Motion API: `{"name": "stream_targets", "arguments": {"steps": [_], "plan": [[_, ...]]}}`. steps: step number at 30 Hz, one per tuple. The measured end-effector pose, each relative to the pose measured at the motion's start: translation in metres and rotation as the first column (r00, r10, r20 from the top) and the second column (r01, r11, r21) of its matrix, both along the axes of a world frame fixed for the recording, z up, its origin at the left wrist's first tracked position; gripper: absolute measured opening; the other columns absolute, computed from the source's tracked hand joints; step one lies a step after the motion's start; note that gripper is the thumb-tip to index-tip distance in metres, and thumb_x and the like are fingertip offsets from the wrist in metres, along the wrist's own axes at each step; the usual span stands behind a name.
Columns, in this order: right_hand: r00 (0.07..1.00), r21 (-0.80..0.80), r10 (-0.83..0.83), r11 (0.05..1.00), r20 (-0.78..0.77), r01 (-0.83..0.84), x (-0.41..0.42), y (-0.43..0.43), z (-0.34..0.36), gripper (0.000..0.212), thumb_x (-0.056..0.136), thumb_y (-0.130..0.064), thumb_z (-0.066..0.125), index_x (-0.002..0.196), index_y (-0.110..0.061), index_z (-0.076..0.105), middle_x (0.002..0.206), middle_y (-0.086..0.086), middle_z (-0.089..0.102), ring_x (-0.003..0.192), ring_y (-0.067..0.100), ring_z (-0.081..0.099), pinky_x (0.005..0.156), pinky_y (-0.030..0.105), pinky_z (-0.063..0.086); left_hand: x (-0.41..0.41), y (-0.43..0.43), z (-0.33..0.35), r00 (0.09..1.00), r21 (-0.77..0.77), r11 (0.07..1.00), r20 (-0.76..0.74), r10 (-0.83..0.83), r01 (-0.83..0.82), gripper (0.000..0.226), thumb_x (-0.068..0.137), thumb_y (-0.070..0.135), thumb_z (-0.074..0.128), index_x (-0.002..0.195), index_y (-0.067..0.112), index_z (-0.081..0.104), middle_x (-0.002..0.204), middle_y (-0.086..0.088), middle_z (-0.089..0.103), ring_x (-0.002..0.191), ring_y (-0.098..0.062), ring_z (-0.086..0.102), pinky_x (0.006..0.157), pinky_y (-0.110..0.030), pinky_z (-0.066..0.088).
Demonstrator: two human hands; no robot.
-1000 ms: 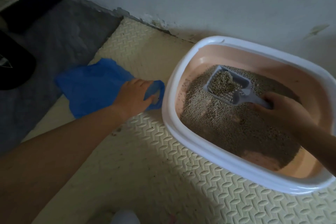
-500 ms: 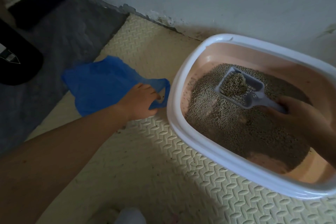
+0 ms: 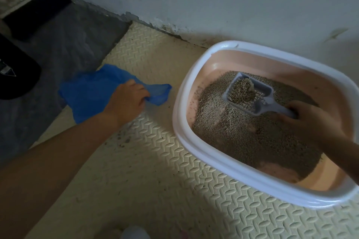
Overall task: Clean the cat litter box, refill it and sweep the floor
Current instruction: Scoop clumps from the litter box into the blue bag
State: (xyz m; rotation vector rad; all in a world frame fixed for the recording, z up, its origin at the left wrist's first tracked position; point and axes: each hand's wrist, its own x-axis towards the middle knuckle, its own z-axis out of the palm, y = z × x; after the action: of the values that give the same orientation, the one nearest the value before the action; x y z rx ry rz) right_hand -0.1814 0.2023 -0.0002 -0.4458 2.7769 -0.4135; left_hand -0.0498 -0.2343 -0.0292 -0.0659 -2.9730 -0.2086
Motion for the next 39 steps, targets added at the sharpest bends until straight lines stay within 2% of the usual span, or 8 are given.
{"name": "stream_targets", "arguments": {"steps": [7,16,20,27,30,34,37,39], "plan": [[1.000,0.019,-0.012,1.000,-0.006,0.012,-0.003,0.005,0.008,0.031,0.085,-0.038,0.062,0.064,-0.026,0.044,0.057,-0.005,0.050,0.054,0.012,0.049,0.051,0.028,0.033,0.002,-0.003,0.068,0.952,-0.014,0.985,-0.258,0.163,-0.173,0.021,0.075,0.013,0.050,0.074,0.013,0.072,0.079,-0.003,0.070,0.077,-0.031,0.049,0.066,-0.039,0.044],[0.999,0.027,-0.030,0.999,-0.020,0.031,-0.009,0.014,0.016,0.026,0.085,-0.041,0.062,0.069,-0.024,0.050,0.061,-0.004,0.053,0.056,0.013,0.049,0.055,0.031,0.037,0.011,0.002,0.112,0.977,0.176,0.973,-0.125,0.174,-0.151,0.027,0.070,0.006,0.042,0.080,0.016,0.066,0.095,-0.004,0.065,0.089,-0.026,0.060,0.079,-0.045,0.049],[0.998,0.021,-0.039,0.999,-0.044,0.040,-0.008,0.014,0.019,0.028,0.084,-0.042,0.062,0.066,-0.026,0.048,0.060,-0.003,0.054,0.056,0.012,0.050,0.053,0.029,0.036,0.011,0.021,0.115,0.978,0.216,0.969,-0.139,0.155,-0.123,0.028,0.070,-0.018,0.053,0.083,0.004,0.065,0.105,-0.010,0.065,0.096,-0.018,0.057,0.086,-0.020,0.038],[0.996,-0.054,-0.044,0.998,-0.080,0.040,-0.006,0.004,0.026,0.030,0.083,-0.036,0.065,0.064,-0.022,0.047,0.055,-0.004,0.050,0.051,0.012,0.046,0.050,0.029,0.032,0.012,0.034,0.124,0.982,0.374,0.920,-0.096,0.164,-0.118,0.011,0.077,0.005,0.046,0.084,0.013,0.050,0.117,0.007,0.053,0.107,0.000,0.046,0.088,-0.003,0.029],[0.993,-0.073,-0.046,0.997,-0.106,0.038,-0.010,0.006,0.027,0.033,0.082,-0.036,0.066,0.060,-0.025,0.045,0.052,-0.005,0.048,0.049,0.012,0.044,0.049,0.030,0.029,0.013,0.040,0.124,0.979,0.375,0.915,-0.077,0.187,-0.145,0.017,0.077,0.004,0.056,0.089,0.014,0.048,0.121,0.010,0.050,0.110,0.006,0.043,0.086,0.003,0.026],[0.994,-0.085,-0.037,0.996,-0.098,0.029,-0.015,0.012,0.028,0.033,0.082,-0.036,0.067,0.059,-0.027,0.045,0.051,-0.005,0.048,0.049,0.014,0.045,0.049,0.030,0.031,0.020,0.052,0.130,0.986,0.380,0.923,-0.119,0.113,-0.060,0.020,0.077,0.006,0.063,0.088,0.011,0.047,0.131,0.006,0.048,0.113,0.015,0.040,0.067,-0.007,0.040],[0.992,-0.111,-0.031,0.994,-0.123,0.017,-0.020,0.018,0.031,0.032,0.082,-0.037,0.067,0.059,-0.027,0.048,0.051,-0.002,0.051,0.049,0.016,0.048,0.049,0.030,0.033,0.027,0.061,0.134,0.981,0.399,0.917,-0.185,0.064,0.015,0.018,0.079,0.023,0.051,0.092,0.011,0.048,0.133,0.005,0.047,0.125,0.001,0.042,0.093,-0.009,0.035],[0.994,-0.114,-0.033,0.993,-0.109,0.021,-0.022,0.020,0.034,0.029,0.082,-0.038,0.066,0.061,-0.026,0.050,0.053,0.000,0.054,0.051,0.018,0.050,0.051,0.032,0.037,0.037,0.071,0.128,0.989,0.444,0.896,-0.139,0.048,0.019,0.021,0.080,0.024,0.043,0.097,0.013,0.050,0.133,0.006,0.047,0.125,0.000,0.041,0.097,-0.007,0.029]]}}
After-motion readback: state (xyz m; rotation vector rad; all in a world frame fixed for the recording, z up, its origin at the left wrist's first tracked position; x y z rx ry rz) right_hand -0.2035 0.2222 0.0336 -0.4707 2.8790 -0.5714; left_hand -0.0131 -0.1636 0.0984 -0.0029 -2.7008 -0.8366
